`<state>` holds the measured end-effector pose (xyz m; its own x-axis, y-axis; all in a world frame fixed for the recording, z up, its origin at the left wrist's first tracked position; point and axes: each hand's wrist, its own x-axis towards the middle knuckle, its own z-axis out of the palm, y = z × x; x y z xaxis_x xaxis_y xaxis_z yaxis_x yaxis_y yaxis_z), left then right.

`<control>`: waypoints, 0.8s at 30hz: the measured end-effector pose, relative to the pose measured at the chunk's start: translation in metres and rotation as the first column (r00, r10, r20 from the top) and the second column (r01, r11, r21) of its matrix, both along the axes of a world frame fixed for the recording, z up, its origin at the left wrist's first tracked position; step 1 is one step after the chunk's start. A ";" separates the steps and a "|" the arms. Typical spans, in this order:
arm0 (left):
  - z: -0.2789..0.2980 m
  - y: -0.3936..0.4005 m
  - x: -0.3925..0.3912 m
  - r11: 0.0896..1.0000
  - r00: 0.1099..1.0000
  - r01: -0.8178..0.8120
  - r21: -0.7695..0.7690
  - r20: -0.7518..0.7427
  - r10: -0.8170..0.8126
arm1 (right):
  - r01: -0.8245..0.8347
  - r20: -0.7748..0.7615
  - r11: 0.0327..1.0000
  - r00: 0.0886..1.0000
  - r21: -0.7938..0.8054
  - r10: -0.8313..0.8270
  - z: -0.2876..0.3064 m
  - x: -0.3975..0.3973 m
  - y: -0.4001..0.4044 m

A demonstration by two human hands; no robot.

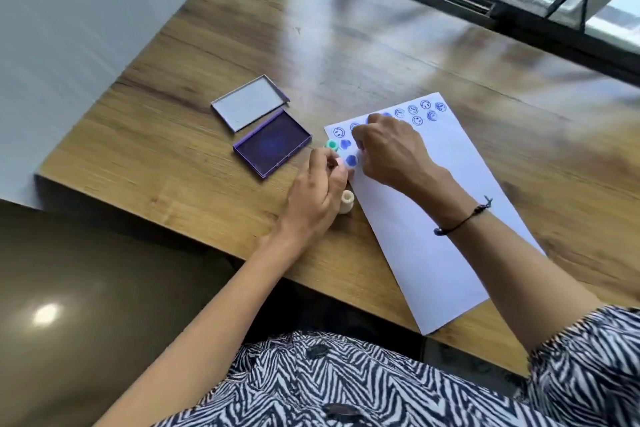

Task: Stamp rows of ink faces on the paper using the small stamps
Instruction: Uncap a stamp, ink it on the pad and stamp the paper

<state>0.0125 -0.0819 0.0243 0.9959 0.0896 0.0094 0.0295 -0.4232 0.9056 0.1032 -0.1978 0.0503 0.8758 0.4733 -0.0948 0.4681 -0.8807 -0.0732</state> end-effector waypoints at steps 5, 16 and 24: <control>-0.003 0.001 0.000 1.000 1.000 -0.013 -0.008 -0.007 0.013 | 0.001 0.010 1.000 1.000 0.018 -0.001 -0.002 0.000 0.000; -0.005 -0.002 -0.002 0.999 0.999 -0.029 0.015 0.042 0.028 | -0.013 0.004 1.000 1.000 -0.013 0.013 0.000 -0.003 0.001; -0.006 -0.003 -0.003 0.999 0.998 -0.026 0.046 0.065 0.022 | 0.139 -0.097 0.968 0.988 0.208 -0.121 0.005 -0.007 -0.009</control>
